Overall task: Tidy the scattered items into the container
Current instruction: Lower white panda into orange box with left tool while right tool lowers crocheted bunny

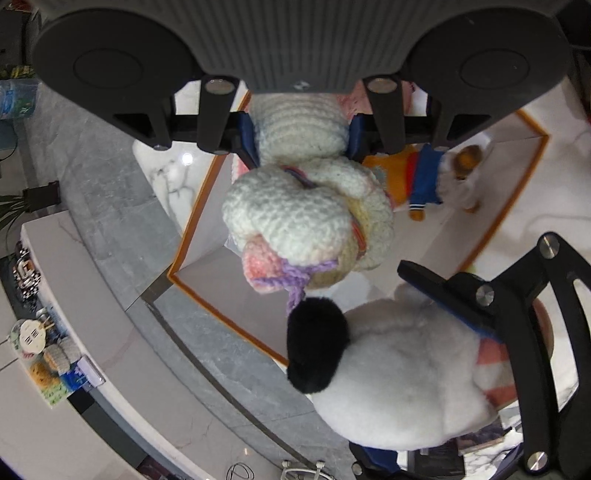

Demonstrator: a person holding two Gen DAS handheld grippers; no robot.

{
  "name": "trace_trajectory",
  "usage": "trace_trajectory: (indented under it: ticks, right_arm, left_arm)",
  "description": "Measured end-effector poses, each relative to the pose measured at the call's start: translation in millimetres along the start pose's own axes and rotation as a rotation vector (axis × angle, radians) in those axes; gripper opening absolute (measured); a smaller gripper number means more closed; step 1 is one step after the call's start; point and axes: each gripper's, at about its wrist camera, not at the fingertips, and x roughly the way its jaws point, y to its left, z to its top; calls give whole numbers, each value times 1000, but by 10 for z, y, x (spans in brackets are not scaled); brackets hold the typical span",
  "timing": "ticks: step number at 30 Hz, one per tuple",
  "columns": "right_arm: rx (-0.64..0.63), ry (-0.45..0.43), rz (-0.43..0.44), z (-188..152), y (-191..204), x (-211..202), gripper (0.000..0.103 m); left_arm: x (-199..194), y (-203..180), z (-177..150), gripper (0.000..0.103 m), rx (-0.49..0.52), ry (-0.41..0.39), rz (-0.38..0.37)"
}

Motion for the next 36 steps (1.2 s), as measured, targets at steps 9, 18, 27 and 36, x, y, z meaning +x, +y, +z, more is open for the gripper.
trace_trajectory:
  ticks: [9, 18, 27, 36]
  right_arm:
    - [10, 20, 51, -7, -101, 391, 50]
    - [5, 40, 84, -48, -74, 625, 50]
    - [6, 72, 107, -126, 15, 799, 50]
    - [26, 88, 105, -209, 64, 809, 52]
  left_arm:
    - [431, 142, -51, 92, -29, 59, -30]
    - [673, 194, -147, 92, -44, 101, -45]
    - [860, 154, -182, 92, -42, 143, -54]
    - [962, 133, -231, 93, -44, 196, -59]
